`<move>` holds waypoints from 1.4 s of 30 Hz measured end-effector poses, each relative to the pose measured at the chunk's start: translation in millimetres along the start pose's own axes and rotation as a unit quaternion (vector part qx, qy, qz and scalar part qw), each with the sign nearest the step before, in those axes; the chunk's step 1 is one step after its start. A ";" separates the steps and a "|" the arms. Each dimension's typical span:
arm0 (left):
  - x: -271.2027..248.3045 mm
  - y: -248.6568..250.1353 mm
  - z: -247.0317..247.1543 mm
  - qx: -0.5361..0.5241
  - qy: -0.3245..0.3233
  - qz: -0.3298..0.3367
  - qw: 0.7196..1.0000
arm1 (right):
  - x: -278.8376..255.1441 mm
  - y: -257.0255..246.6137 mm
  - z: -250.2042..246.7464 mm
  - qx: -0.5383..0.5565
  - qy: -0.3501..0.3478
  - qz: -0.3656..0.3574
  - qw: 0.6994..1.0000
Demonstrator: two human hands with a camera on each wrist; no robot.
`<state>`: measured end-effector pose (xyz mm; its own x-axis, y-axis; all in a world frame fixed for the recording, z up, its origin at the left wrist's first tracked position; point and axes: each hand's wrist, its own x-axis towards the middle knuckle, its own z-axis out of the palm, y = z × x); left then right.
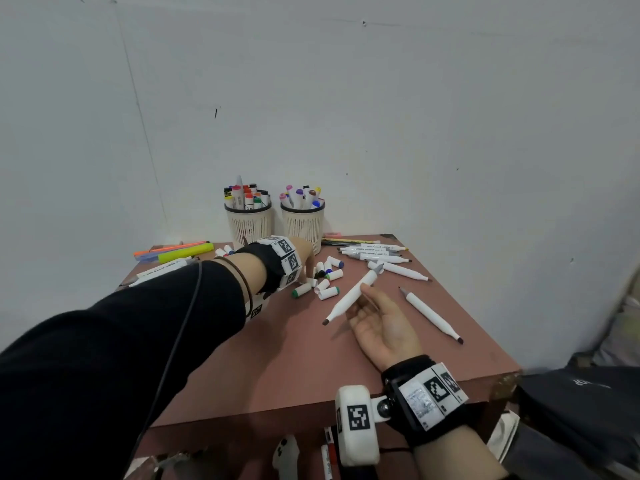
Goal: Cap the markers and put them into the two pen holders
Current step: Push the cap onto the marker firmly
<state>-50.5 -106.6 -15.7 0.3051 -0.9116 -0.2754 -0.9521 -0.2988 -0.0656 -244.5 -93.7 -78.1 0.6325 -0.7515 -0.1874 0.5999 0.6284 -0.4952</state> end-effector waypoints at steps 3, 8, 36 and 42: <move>2.2 3.7 3.2 0.021 0.014 -0.024 0.999 | -1.5 -0.5 1.4 -0.005 0.004 0.004 1.000; -10.3 -0.8 -9.4 -0.032 0.039 -0.028 0.998 | -1.7 -0.8 1.5 0.004 0.011 0.002 1.000; -173.3 6.3 72.7 -0.675 0.238 -0.013 0.699 | -2.3 8.8 3.9 0.010 -0.010 -0.022 1.000; -167.0 7.0 92.4 -0.831 0.162 -0.055 0.529 | -1.7 16.8 6.2 0.009 -0.008 -0.029 0.999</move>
<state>-110.1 69.6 -58.8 0.6003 -0.7833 -0.1618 0.3248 0.0539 0.9442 -232.5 -80.6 -80.8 0.6035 -0.7841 -0.1445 0.6450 0.5867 -0.4898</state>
